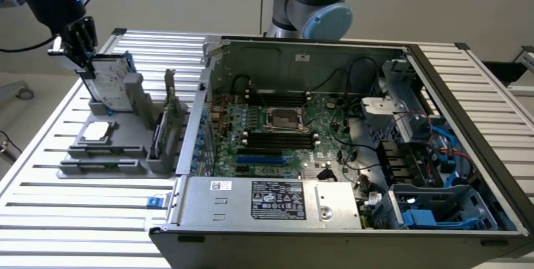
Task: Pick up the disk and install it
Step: 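Pick up the disk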
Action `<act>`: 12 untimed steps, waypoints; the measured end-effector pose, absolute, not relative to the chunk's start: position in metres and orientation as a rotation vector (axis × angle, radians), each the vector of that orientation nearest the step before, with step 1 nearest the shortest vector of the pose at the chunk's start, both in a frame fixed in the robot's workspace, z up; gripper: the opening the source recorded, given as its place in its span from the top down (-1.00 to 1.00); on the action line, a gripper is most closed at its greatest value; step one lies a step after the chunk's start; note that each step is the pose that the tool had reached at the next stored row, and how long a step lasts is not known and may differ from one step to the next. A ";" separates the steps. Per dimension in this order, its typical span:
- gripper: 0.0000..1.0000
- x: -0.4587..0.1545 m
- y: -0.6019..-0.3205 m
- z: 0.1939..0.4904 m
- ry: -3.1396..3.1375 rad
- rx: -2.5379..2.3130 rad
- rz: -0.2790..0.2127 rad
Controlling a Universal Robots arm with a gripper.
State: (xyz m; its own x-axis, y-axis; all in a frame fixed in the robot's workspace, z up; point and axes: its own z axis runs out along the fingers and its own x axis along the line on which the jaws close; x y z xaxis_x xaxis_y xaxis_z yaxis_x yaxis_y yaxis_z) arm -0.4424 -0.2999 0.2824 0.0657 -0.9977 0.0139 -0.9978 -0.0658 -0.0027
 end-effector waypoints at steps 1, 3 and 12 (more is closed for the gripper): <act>0.34 -0.442 -0.301 0.282 -2.144 2.285 0.019; 0.35 -0.442 -0.302 0.282 -2.149 2.281 0.019; 0.35 -0.442 -0.303 0.282 -2.152 2.278 0.019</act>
